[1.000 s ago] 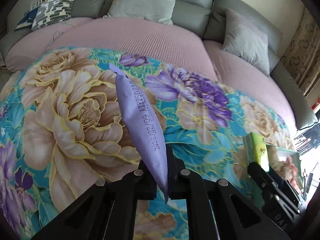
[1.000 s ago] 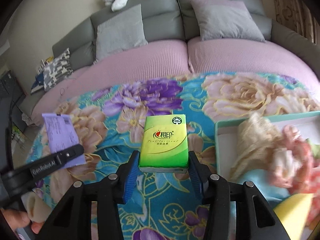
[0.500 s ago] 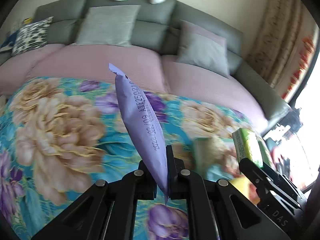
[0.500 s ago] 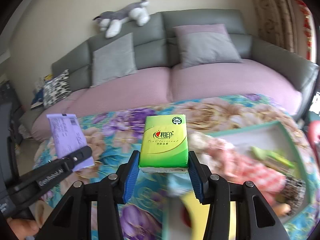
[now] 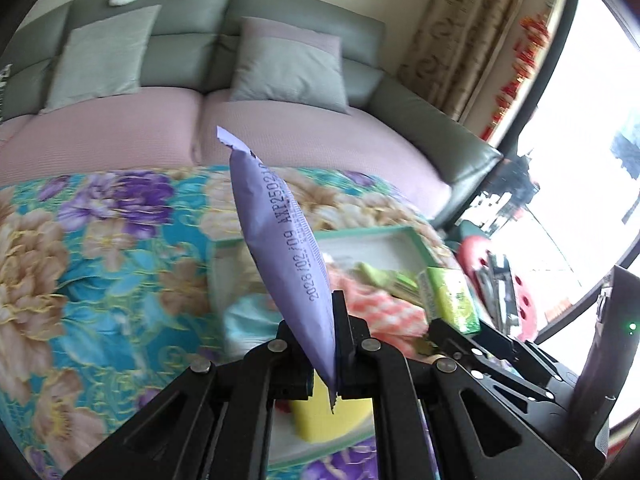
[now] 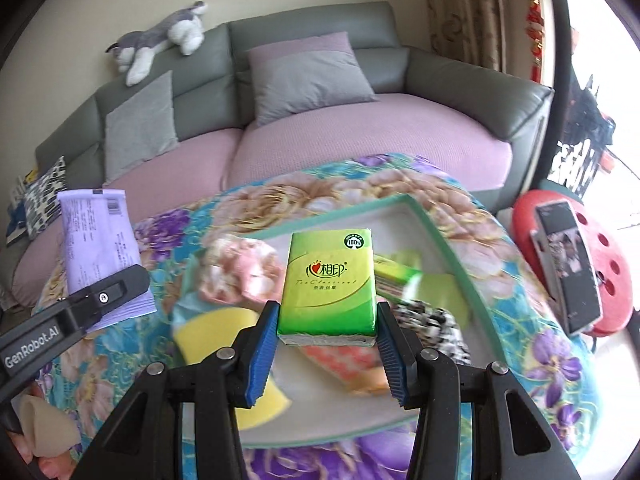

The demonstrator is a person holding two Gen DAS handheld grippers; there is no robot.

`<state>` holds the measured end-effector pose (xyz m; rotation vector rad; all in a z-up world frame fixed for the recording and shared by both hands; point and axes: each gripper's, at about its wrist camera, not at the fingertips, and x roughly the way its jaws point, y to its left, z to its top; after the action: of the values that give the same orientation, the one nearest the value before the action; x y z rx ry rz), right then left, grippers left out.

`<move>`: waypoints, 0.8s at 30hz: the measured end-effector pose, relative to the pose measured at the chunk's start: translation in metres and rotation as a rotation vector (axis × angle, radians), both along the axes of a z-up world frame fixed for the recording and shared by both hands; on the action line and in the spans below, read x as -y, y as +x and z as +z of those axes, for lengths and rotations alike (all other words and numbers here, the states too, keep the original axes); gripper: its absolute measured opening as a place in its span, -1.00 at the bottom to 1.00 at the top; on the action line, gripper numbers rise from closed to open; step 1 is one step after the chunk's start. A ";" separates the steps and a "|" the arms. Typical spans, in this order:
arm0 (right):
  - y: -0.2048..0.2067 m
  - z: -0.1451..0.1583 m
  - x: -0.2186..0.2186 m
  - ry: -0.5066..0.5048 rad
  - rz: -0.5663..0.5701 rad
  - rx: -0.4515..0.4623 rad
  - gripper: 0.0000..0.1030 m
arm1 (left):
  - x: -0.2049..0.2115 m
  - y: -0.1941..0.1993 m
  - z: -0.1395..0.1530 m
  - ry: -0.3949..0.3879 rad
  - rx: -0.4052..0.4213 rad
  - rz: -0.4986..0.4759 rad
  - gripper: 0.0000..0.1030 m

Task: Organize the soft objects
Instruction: 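Lift the wipes pack and tissue pack and carry both over the tray, then lower the wipes pack and tissue pack into the tray and open both tools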

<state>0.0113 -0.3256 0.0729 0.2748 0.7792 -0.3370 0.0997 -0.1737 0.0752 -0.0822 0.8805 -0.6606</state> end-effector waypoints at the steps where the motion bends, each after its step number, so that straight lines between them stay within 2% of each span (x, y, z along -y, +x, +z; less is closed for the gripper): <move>1: -0.003 0.000 0.004 0.000 -0.006 0.001 -0.03 | 0.006 -0.003 -0.001 0.000 -0.002 -0.012 -0.86; 8: -0.002 -0.010 0.011 0.023 0.010 -0.012 -0.03 | 0.035 -0.001 -0.019 -0.008 -0.059 -0.070 -0.85; 14: 0.006 -0.027 0.011 0.053 0.033 -0.044 -0.03 | 0.042 0.010 -0.040 -0.003 -0.127 -0.070 -0.85; 20: 0.011 -0.036 0.009 0.057 0.046 -0.069 -0.03 | 0.038 0.010 -0.044 0.016 -0.144 -0.056 -0.85; 22: 0.011 -0.037 0.008 0.060 0.047 -0.072 -0.03 | 0.038 0.011 -0.042 0.024 -0.139 -0.056 -0.80; 23: 0.011 -0.038 0.008 0.061 0.048 -0.076 -0.03 | 0.036 0.011 -0.041 0.029 -0.137 -0.055 -0.69; 24: 0.012 -0.038 0.008 0.062 0.048 -0.078 -0.03 | 0.035 0.010 -0.040 0.032 -0.136 -0.052 -0.50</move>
<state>0.0234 -0.3336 0.0345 0.3017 0.8729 -0.2803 0.1101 -0.2083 0.0353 -0.0763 1.0268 -0.6947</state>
